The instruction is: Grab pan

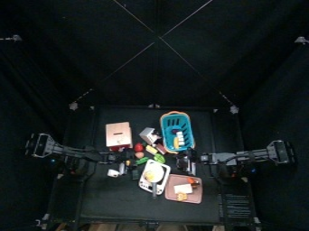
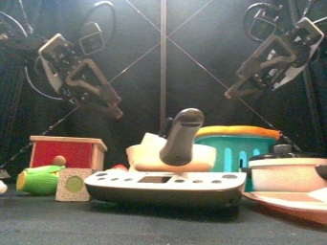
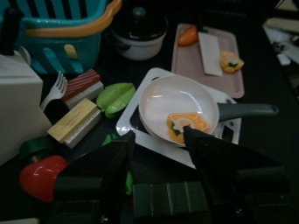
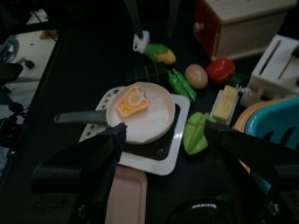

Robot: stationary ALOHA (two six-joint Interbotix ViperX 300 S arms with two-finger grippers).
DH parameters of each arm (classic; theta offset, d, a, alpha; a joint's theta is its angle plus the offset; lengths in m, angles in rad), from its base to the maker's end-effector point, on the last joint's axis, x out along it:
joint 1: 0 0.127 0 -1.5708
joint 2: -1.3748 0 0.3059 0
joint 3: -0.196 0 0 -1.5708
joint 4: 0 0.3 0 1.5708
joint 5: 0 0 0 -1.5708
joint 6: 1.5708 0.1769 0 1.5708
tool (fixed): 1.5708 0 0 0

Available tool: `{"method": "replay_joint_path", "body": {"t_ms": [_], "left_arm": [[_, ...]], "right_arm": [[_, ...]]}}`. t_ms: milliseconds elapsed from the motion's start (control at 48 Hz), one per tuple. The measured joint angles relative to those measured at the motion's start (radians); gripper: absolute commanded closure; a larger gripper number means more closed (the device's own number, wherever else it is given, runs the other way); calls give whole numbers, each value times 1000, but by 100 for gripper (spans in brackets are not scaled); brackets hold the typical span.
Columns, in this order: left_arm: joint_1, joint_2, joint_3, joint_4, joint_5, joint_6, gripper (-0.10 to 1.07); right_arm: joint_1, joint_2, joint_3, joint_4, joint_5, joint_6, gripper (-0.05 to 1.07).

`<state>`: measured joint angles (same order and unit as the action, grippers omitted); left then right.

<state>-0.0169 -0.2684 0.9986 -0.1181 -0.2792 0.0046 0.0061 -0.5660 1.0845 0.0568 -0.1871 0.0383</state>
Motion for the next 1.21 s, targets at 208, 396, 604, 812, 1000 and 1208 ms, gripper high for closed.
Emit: {"method": "replay_joint_path", "body": {"t_ms": [208, 396, 604, 812, 1000, 1208], "left_arm": [[28, 147, -103, 2, 12, 0, 13], [43, 238, -175, 2, 18, -2, 13], [63, 310, -230, -3, 29, 0, 13], [61, 348, -268, -3, 77, -2, 13], [58, 368, -302, -5, 143, -2, 13], [57, 390, -318, -5, 175, 0, 15]], "right_arm": [[-26, 66, 0, -66, -84, 0, 2], [-52, 135, -25, -114, -97, 0, 2], [-71, 153, -43, -129, -112, 0, 2], [-72, 155, -43, -133, -124, -2, 2], [-77, 155, -43, -146, -124, -3, 2], [-80, 153, -38, -149, -124, -3, 2]]}}
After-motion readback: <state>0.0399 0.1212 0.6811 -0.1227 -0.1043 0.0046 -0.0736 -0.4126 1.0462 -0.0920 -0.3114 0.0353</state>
